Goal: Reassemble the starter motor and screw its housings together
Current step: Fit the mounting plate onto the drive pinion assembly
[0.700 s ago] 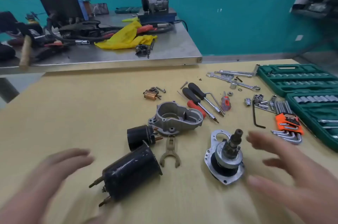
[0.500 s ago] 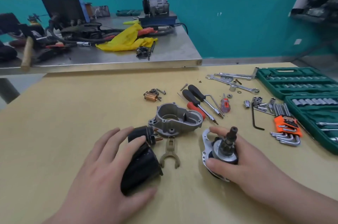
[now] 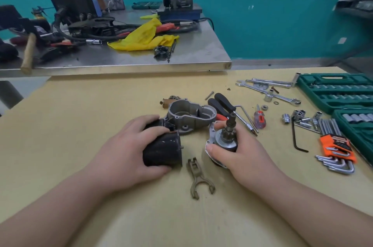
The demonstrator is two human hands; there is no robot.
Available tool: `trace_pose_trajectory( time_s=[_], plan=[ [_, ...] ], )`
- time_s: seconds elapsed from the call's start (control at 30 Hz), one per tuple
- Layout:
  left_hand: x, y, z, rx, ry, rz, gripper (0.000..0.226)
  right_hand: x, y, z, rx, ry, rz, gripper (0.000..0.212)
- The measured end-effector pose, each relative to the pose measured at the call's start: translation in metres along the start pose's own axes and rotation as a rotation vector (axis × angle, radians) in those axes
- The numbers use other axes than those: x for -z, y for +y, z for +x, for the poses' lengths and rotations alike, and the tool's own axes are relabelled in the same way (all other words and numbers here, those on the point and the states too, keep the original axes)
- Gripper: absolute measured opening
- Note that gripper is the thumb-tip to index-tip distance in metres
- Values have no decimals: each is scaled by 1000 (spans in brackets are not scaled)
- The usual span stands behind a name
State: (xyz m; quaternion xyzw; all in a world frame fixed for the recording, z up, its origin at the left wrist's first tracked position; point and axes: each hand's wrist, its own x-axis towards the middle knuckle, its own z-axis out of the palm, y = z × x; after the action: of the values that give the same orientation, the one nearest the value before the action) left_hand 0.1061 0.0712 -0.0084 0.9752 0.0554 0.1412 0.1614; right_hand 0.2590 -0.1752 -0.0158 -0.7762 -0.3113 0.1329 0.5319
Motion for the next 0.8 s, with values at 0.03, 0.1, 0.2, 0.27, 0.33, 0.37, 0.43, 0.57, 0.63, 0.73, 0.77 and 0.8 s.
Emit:
trace_pose_trajectory(
  time_s=[0.03, 0.1, 0.2, 0.27, 0.33, 0.37, 0.43, 0.57, 0.63, 0.73, 0.77, 0.8],
  plan=[
    [4, -8, 5, -21, -20, -29, 82, 1, 3, -1, -1, 0, 13, 39],
    [11, -21, 12, -51, -64, -66, 82, 3, 9, -5, -14, 5, 66, 38],
    [19, -33, 14, -89, -111, -106, 80, 8, 13, -8, -38, 53, 182, 36],
    [24, -38, 10, -107, -123, -102, 80, 10, 12, -9, -41, 79, 220, 32],
    [30, -42, 5, -96, -142, -81, 83, 13, 10, -9, -72, 91, 306, 30],
    [32, -43, 2, -79, -152, -74, 85, 14, 10, -9, -99, 94, 379, 29],
    [34, -47, -3, -56, -166, -67, 86, 14, 9, -8, -161, 94, 596, 21],
    [34, -42, -11, -26, -164, -46, 88, 14, 7, -7, -341, 117, 1048, 28],
    [34, -29, -12, -28, -44, 19, 91, 13, 3, -7, -387, 96, 1088, 28],
    [33, 14, -18, -75, 408, -5, 60, 10, -5, -14, -345, 62, 1017, 35],
    [29, 33, -22, -70, 535, -126, 48, 9, -7, -16, -299, 55, 971, 37],
    [25, 54, -26, -42, 606, -316, 39, 8, -11, -19, -239, 48, 907, 38]
  ],
)
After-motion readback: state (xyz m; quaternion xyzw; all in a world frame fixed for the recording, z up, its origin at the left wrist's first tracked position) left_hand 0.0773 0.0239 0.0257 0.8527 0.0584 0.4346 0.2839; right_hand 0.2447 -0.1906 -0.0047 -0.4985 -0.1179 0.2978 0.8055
